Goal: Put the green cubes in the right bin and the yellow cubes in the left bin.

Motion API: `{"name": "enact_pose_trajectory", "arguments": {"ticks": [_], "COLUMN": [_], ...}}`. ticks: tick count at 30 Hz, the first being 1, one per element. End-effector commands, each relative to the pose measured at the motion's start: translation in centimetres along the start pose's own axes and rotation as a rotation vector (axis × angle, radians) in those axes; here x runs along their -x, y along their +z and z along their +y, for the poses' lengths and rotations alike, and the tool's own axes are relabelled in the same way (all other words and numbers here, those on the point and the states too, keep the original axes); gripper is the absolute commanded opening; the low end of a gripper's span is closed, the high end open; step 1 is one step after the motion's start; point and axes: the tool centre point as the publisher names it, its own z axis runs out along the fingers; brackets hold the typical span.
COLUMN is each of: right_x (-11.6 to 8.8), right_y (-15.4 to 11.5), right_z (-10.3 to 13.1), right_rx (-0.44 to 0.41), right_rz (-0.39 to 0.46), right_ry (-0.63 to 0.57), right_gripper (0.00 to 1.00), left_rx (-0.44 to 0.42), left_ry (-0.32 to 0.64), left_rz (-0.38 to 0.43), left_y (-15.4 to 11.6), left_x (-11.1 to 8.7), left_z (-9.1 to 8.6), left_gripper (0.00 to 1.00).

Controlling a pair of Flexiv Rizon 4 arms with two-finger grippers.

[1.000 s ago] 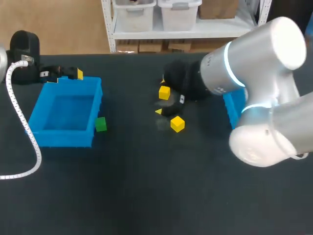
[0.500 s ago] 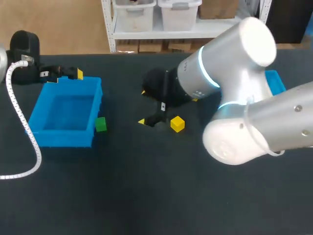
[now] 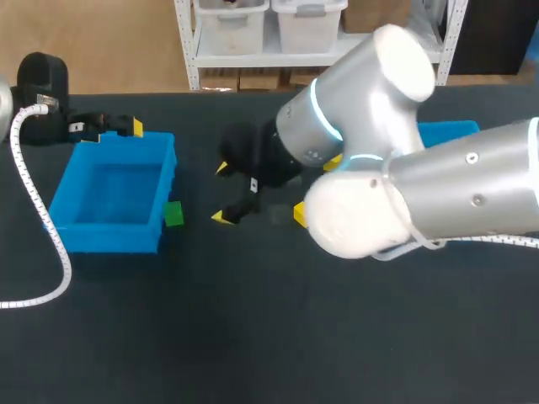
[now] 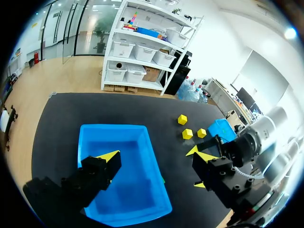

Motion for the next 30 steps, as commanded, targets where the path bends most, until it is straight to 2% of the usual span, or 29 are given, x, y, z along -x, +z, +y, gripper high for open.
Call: {"name": "enact_pose_trajectory", "arguments": {"ticks": [1,6,17,30], "right_x": [0.5,0.9,1.1,1.2], "right_y": [0.9,1.8,4.2,5.0], "right_z": [-0.2,0.0,-1.3,-0.3], "right_rx": [0.256,0.266,0.258,0.248], "right_rz": [-0.006,-0.008,-0.003,0.005], "right_ry": [-0.004,-0.004,0.03,0.034], "right_gripper": [1.0,1.0,1.0,1.0], "left_rx": [-0.007,-0.007,-0.007,-0.007], "left_ry": [0.002,0.002,0.002,0.002], "left_rz": [-0.005,-0.005,-0.005,-0.005], "left_y": [0.0,0.0,0.0,0.0], "left_x": [-0.1,-0.1,-0.1,-0.1], "left_z": [0.1,0.1,0.1,0.1], "left_gripper": [1.0,1.0,1.0,1.0]}}
